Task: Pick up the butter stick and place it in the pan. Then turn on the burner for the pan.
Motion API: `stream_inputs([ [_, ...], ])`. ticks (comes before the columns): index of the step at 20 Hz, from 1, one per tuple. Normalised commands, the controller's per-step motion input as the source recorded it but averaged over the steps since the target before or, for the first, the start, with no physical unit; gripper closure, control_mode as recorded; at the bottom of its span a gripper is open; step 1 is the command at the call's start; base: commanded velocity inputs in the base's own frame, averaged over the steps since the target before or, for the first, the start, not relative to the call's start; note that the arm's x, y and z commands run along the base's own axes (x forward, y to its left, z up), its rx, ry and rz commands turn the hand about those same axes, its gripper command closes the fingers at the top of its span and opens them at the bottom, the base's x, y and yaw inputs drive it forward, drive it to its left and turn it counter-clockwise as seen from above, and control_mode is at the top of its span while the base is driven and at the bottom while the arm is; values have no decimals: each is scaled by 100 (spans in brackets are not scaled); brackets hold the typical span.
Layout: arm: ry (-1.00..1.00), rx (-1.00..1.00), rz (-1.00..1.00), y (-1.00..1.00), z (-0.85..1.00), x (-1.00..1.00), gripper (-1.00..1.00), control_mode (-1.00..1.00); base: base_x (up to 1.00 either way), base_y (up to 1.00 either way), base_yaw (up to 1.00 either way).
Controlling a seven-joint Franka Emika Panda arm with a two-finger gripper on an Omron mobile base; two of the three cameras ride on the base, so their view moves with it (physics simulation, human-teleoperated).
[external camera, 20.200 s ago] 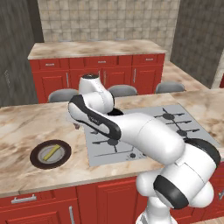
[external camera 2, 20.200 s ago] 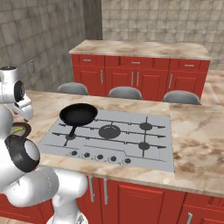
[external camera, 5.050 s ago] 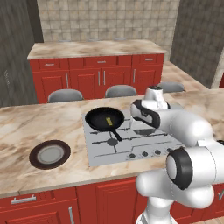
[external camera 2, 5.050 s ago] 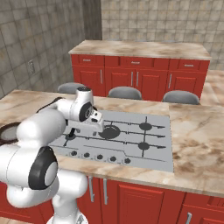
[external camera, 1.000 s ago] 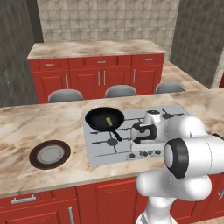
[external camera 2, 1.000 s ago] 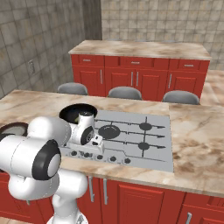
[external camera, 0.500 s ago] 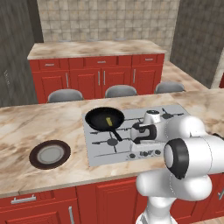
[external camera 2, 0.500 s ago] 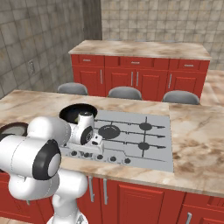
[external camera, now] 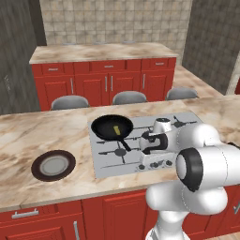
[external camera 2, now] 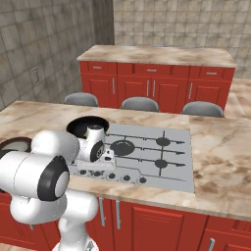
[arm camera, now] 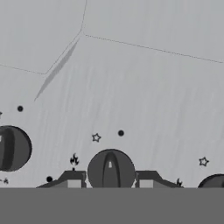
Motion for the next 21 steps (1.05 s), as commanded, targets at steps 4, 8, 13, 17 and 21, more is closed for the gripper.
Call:
stream_inputs([
  [4,0,0,25,0,-7,0,100,-100,0,0,0],
  [8,0,0,27,0,-9,0,100,-100,0,0,0],
  [13,0,0,27,-1,-10,0,100,-100,0,0,0],
  [17,0,0,27,0,-11,0,100,-100,0,0,0],
  [21,0,0,27,0,-5,0,100,-100,0,0,0],
])
